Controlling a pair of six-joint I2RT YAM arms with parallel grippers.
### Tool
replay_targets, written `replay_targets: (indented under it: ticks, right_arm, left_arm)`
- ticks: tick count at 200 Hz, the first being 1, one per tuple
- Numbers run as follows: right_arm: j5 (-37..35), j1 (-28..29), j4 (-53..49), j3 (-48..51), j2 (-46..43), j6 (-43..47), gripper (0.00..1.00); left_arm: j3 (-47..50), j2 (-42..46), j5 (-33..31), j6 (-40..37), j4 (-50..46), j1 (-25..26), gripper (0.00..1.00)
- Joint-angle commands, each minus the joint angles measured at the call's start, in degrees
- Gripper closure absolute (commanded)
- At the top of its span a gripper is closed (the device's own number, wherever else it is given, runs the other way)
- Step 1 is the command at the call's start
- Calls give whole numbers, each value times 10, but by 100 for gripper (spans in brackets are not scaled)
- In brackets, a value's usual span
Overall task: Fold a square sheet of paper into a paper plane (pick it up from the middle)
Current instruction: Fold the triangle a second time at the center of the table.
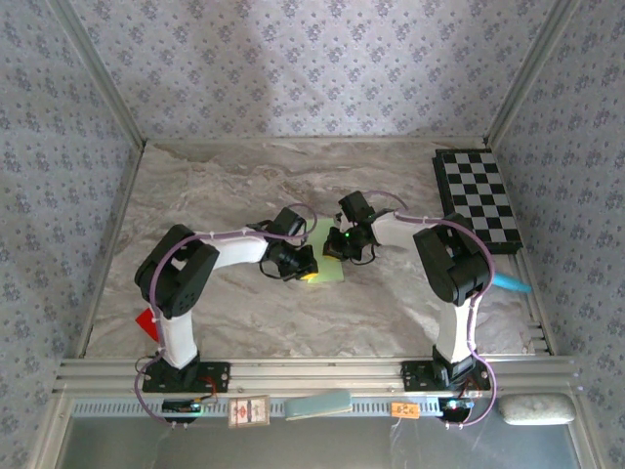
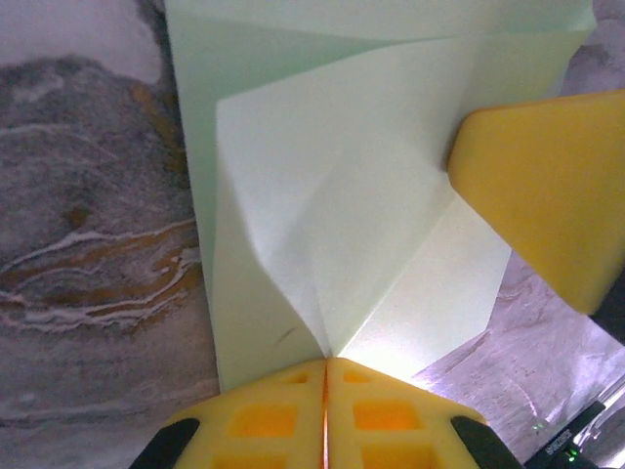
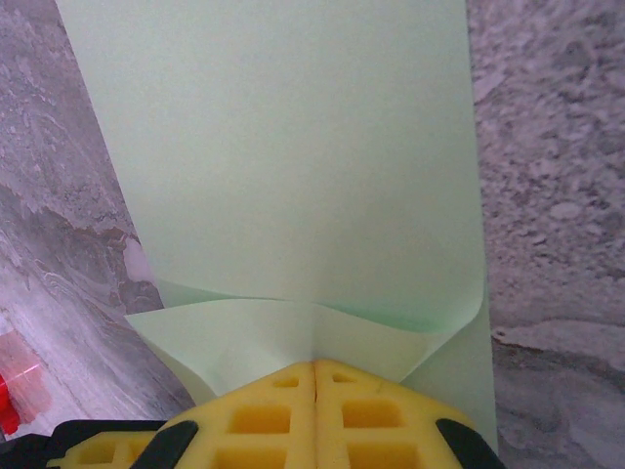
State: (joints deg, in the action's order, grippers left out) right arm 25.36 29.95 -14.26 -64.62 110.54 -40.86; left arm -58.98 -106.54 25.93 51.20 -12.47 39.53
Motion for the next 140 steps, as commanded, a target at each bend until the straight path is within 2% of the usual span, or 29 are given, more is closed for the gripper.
replay_targets:
  ticks: [1,83,140]
  right_arm:
    - [-62,-5,-60,13,43,4,93]
    - [-64,-5,-65,12,44,5,93]
    - [-59,-3,-62,9,42,3,93]
  left_arm:
    - [28,0,-18,-39,-25,3,93]
    - [71,76,-23,-101,-44,2,94]
    - [46,106,-36,-55,17,1,93]
